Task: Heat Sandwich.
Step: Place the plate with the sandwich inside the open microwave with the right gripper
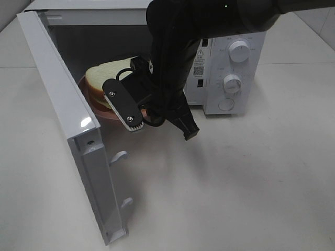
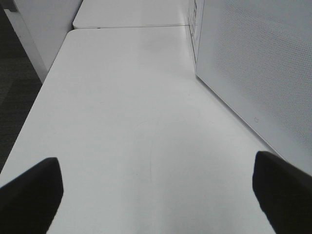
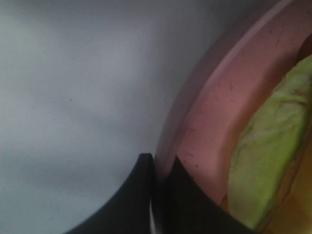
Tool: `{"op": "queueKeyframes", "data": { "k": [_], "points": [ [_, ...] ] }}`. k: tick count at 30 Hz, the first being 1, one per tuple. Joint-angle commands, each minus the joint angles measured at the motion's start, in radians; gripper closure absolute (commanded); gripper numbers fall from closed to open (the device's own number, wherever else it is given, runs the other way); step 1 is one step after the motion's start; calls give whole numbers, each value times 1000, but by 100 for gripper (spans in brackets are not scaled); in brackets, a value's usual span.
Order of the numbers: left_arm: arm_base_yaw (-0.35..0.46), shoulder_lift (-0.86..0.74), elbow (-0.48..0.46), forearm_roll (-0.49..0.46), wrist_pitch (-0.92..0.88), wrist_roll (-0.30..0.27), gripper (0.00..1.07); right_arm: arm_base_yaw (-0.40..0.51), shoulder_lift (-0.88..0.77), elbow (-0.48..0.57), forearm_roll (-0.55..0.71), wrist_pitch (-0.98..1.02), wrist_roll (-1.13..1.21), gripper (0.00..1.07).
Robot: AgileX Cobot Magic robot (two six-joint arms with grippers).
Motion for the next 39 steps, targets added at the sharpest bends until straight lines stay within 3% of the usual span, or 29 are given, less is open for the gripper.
{"op": "queueKeyframes", "data": {
  "k": [1,23,39],
  "points": [
    [0,1,3,-6,-4,1,1,-2,23,-53,-5,-6,35,107],
    [0,1,3,-6,-4,2,1,-27,192,-330,-58,99,173,107],
    [0,1,3,-6,-4,2,1,-56,292,-464,-59,115,196,105]
  ]
}}
